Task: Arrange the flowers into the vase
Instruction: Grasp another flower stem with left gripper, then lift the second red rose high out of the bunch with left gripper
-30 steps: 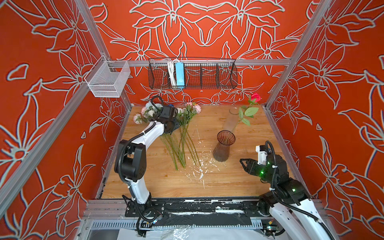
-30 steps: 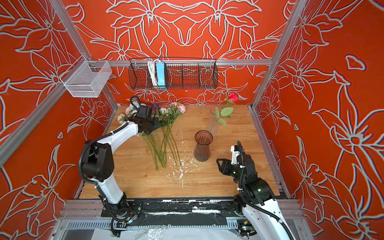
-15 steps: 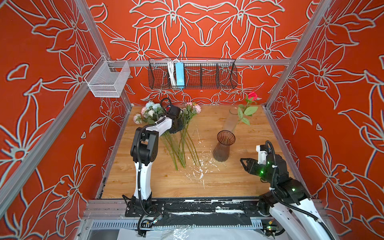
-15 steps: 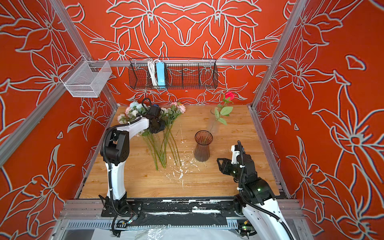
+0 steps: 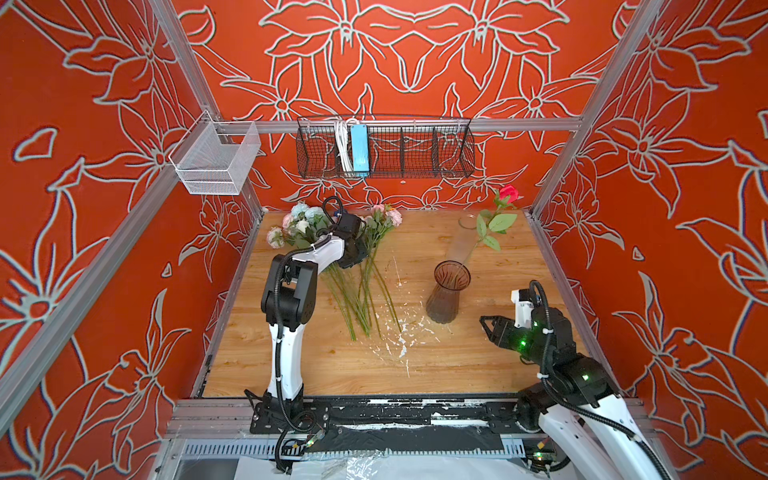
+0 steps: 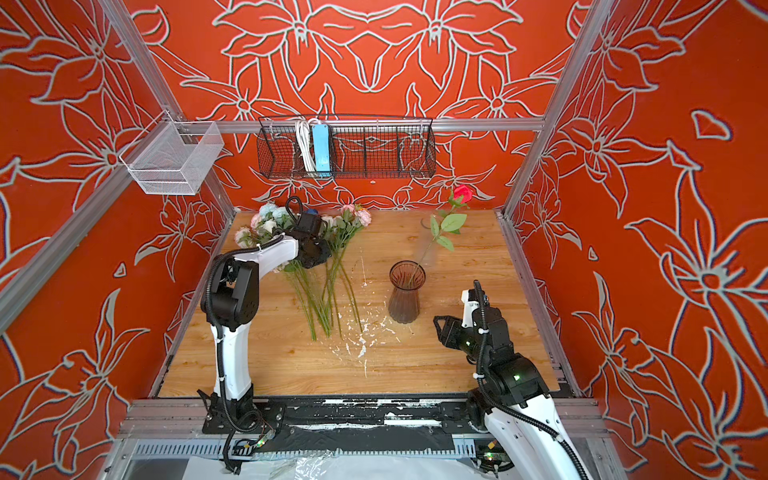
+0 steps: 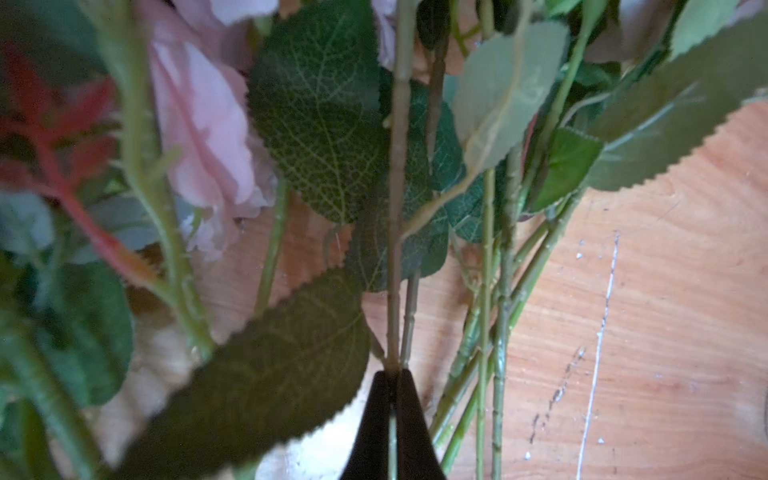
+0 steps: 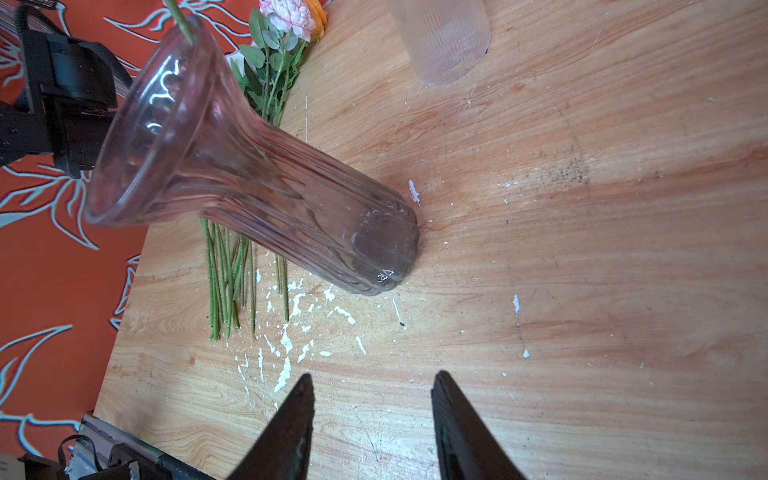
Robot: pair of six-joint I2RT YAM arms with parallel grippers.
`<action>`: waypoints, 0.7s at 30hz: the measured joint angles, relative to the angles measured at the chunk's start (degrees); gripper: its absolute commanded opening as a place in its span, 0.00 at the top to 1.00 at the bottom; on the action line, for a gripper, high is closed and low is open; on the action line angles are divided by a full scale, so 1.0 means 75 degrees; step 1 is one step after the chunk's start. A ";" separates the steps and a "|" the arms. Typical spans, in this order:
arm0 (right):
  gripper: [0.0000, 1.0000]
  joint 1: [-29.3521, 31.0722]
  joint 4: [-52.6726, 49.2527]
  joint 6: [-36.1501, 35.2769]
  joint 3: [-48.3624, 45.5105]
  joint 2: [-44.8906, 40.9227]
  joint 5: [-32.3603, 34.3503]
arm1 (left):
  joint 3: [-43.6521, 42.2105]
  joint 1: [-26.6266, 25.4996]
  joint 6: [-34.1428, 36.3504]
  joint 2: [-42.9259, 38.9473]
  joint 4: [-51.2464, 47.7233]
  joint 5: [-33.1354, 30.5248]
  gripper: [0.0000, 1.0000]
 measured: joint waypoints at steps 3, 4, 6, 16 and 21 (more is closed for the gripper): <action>0.52 0.0000 -0.0006 -0.0003 0.0003 0.0000 -0.0003 | -0.0114 0.0000 -0.0003 -0.0085 0.0096 0.0079 1.00; 0.52 0.0000 -0.0009 -0.0006 0.0003 0.0000 -0.0003 | -0.0221 0.0000 -0.0003 -0.0166 0.0146 0.0105 1.00; 0.52 0.0000 -0.0015 -0.0017 0.0009 0.0000 -0.0003 | -0.0568 -0.0003 -0.0026 -0.0498 0.0236 0.0224 1.00; 0.44 0.0003 0.0146 0.0003 0.0023 -0.0026 -0.0259 | -0.2355 -0.0070 -0.0221 -0.3681 0.0755 0.0694 1.00; 0.38 0.0000 0.0466 0.0131 -0.0020 -0.0603 -0.0522 | -0.2780 -0.0146 -0.0117 -0.5053 0.0772 0.0784 1.00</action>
